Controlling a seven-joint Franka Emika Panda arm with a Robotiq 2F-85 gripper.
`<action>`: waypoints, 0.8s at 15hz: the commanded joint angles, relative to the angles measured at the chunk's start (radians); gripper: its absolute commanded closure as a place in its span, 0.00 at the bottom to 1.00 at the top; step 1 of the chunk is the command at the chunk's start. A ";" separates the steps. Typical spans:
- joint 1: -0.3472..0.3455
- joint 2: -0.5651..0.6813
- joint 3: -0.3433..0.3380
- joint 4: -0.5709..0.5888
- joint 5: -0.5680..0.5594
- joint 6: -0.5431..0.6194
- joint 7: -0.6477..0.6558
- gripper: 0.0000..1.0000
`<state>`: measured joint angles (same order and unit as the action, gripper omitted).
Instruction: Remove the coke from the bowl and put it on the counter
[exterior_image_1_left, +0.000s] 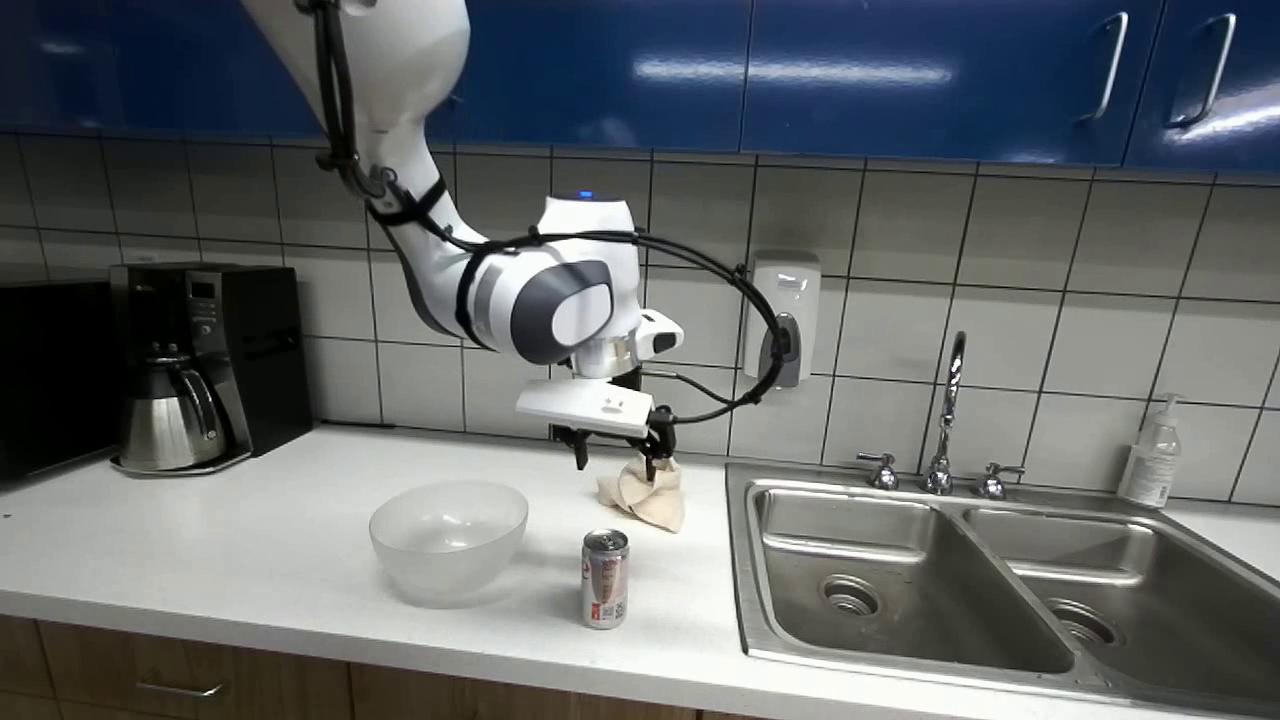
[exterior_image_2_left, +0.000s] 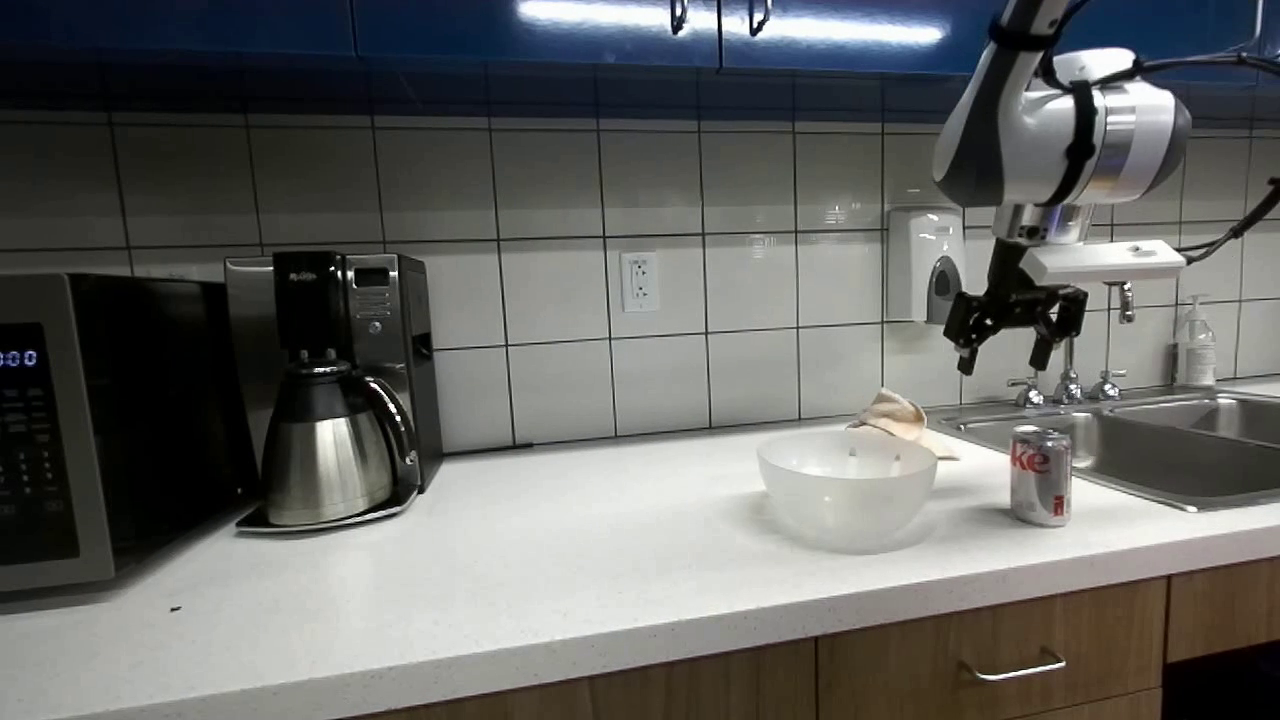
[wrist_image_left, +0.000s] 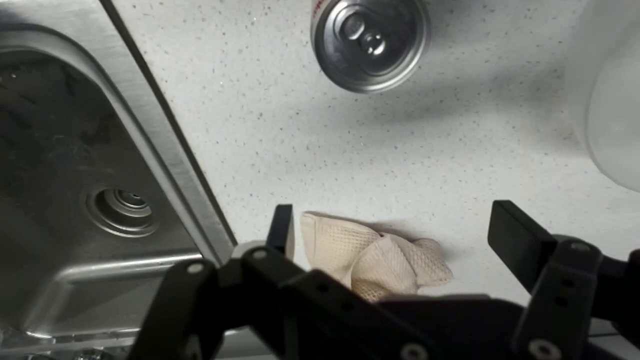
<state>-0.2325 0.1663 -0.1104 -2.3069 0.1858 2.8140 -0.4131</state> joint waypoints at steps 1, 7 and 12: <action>0.014 -0.194 0.005 -0.077 -0.027 -0.158 0.014 0.00; 0.088 -0.519 0.003 -0.216 -0.074 -0.418 0.111 0.00; 0.128 -0.801 0.064 -0.312 -0.142 -0.669 0.286 0.00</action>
<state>-0.1190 -0.4426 -0.0864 -2.5343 0.0904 2.2762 -0.2398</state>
